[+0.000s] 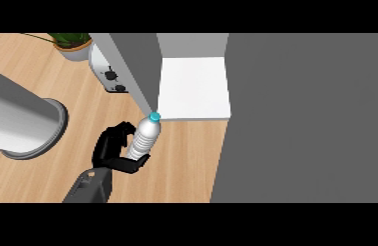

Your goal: Pick up the bottled water, place it into the cabinet and close the cabinet

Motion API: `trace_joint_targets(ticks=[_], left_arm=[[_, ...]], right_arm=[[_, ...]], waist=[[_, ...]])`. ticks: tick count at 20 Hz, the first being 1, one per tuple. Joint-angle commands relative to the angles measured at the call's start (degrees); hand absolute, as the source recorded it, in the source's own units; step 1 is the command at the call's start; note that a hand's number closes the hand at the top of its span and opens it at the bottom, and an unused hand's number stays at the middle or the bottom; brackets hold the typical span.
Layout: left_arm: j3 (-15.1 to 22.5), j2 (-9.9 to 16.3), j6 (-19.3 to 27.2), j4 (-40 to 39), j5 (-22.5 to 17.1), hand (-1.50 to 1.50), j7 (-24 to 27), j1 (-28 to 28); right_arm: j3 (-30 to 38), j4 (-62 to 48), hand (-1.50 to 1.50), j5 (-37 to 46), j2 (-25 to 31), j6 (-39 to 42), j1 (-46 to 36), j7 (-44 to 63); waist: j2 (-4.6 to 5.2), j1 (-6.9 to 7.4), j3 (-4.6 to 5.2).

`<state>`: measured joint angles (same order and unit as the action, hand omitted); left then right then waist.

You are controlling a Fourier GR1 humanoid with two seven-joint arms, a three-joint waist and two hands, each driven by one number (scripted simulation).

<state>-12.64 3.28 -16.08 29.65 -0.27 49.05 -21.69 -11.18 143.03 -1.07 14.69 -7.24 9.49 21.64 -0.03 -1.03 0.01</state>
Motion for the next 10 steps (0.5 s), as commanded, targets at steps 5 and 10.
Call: trace_joint_targets(ticks=[5, 10], left_arm=[[6.17, -3.22, 0.14, -0.33, -9.21, 1.50, 0.70, -4.42], [14.66, -3.25, 5.14, 2.29, -18.37, 1.50, -5.31, -9.14]], right_arm=[[11.72, 5.88, -1.50, -13.88, 1.43, 6.34, 6.43, -2.52], [16.39, 1.10, -1.50, -16.60, 0.75, 8.99, 4.65, -3.94]], waist=[[-0.24, -0.45, -0.08], [-0.25, -0.74, -0.06]])
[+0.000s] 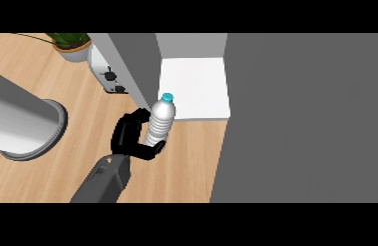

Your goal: Pick up the bottled water, place it into the cabinet and close the cabinet

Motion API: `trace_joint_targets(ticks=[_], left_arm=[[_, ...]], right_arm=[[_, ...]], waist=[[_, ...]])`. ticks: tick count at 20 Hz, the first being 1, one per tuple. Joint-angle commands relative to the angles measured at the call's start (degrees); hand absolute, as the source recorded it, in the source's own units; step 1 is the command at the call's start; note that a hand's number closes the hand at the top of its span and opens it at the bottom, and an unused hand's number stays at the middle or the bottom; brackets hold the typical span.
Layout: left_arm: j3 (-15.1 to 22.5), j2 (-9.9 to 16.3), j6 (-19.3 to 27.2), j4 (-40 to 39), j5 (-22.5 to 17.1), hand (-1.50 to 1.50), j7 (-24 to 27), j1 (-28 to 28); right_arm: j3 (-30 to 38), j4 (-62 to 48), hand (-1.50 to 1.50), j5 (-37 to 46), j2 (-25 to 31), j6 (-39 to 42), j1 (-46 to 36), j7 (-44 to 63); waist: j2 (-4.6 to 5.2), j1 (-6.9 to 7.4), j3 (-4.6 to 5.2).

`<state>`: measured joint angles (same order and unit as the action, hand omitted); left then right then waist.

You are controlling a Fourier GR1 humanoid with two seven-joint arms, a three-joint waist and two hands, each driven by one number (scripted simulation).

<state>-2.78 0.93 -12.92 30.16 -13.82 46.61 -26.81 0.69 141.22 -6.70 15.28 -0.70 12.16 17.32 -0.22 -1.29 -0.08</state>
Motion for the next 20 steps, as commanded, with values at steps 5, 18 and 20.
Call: trace_joint_targets(ticks=[5, 18, 20], left_arm=[[9.62, -0.83, 6.56, 6.30, -10.88, 1.50, -6.70, -4.14], [18.22, -0.69, 18.64, 11.65, -17.48, 1.50, -11.15, -9.41], [18.77, -0.67, 20.43, 12.33, -18.21, 1.50, -12.09, -10.01]], right_arm=[[5.89, 3.60, -1.50, -10.87, -2.40, 3.59, 5.89, -1.39], [12.49, -5.47, -1.50, -15.62, -1.05, 9.23, 1.21, -4.22], [13.51, -6.82, -1.50, -16.36, -1.05, 9.78, 0.30, -5.54]], waist=[[-0.42, -1.38, -0.04], [-0.18, -3.97, -0.08], [-0.08, -3.95, -0.11]])
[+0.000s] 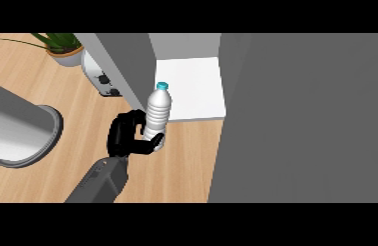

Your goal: Pick up the bottled water, place it into the cabinet and close the cabinet

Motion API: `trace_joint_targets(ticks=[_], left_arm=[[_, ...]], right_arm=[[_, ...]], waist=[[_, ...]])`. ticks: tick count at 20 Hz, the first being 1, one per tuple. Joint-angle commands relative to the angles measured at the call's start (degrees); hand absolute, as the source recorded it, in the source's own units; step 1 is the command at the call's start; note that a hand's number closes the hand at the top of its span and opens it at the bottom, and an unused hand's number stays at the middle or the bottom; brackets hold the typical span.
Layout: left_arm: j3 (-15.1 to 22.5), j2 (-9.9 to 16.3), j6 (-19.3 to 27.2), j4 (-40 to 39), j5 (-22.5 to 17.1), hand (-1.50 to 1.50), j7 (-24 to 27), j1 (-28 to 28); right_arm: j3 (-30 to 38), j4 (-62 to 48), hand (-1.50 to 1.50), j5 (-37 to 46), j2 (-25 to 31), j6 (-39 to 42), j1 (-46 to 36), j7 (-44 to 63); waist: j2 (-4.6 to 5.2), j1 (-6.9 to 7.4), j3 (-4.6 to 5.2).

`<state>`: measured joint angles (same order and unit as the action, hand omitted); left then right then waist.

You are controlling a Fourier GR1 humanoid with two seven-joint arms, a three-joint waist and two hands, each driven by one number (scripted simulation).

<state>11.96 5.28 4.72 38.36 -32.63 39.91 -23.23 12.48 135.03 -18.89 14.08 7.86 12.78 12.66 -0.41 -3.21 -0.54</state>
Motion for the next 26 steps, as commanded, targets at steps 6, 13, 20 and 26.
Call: trace_joint_targets(ticks=[6, 13, 20, 26], left_arm=[[5.60, -4.97, 9.95, 3.92, 0.45, 1.50, -6.36, -14.94], [6.16, -4.40, 18.47, 3.78, 2.22, 1.50, -9.35, -16.68], [6.27, -4.29, 23.26, 2.01, 2.21, 1.50, -11.61, -16.55], [5.78, -3.09, 28.82, 1.02, 2.81, 1.50, -11.29, -16.25]], right_arm=[[3.19, -1.84, -1.50, -7.64, 1.20, 3.15, -1.32, -1.20], [6.29, -3.96, -1.50, -10.99, 4.19, 5.39, -2.26, -0.83], [8.56, -5.26, -1.50, -15.53, 5.52, 6.89, -2.49, -0.41], [10.39, -6.52, -1.50, -18.01, 6.38, 8.18, -2.90, -0.99]], waist=[[0.47, -4.02, 0.39], [0.63, -4.72, 0.32], [1.04, -5.33, 0.46], [1.52, -6.71, 0.48]])
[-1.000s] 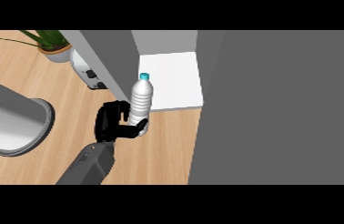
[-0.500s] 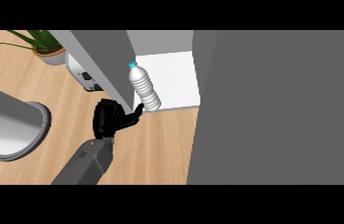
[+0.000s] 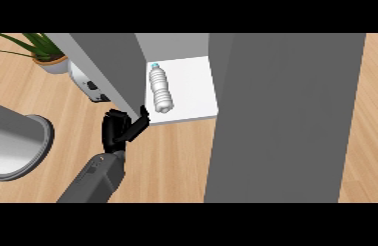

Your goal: Pick up the bottled water, place it into the cabinet and close the cabinet

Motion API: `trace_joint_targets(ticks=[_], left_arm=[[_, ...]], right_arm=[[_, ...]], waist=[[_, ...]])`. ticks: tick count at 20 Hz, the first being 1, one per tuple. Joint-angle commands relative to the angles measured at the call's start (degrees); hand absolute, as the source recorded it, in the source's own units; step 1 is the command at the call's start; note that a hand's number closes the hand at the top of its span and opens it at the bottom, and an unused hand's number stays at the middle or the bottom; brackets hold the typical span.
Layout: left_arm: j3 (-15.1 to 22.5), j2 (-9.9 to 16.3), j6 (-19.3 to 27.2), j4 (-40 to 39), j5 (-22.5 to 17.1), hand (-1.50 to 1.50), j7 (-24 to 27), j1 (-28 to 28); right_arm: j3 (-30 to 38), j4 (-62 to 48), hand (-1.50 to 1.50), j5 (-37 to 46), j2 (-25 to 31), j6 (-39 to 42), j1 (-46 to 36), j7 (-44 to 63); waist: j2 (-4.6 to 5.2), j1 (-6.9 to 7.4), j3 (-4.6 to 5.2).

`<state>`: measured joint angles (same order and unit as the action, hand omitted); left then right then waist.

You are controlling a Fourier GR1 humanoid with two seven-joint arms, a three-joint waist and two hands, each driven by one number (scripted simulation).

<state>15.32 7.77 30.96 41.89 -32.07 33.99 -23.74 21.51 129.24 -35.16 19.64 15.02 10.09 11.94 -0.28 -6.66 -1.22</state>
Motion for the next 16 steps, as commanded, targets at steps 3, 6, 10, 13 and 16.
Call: trace_joint_targets(ticks=[3, 6, 10, 13, 16], left_arm=[[1.76, -5.51, 2.97, -2.21, 1.52, 1.50, -4.61, -15.23], [1.88, -5.03, 2.57, -2.44, 1.34, 1.50, -3.69, -13.91], [0.23, -5.83, 2.52, -0.89, -1.03, 1.50, -3.48, -13.25], [-0.77, -5.57, 2.00, 0.39, -2.35, 1.50, -2.89, -12.92], [-1.14, -4.75, 2.54, 0.22, -2.61, 1.50, -2.72, -12.47]], right_arm=[[0.98, -1.18, -1.50, -2.06, 0.85, 1.19, -0.46, -0.01], [2.07, -1.70, -1.50, -3.27, 1.52, 1.88, -0.98, -0.40], [2.12, -2.60, -1.50, -3.66, 1.56, 2.20, -0.99, -0.33], [2.43, -3.17, -1.50, -3.93, 2.13, 2.43, -1.87, -0.43], [2.55, -3.78, -1.50, -4.82, 2.72, 3.83, -1.52, -0.43]], waist=[[1.79, -3.51, 1.28], [1.88, -3.75, 1.34], [2.14, -4.01, 1.42], [2.27, -3.99, 1.48], [2.44, -5.35, 1.43]])
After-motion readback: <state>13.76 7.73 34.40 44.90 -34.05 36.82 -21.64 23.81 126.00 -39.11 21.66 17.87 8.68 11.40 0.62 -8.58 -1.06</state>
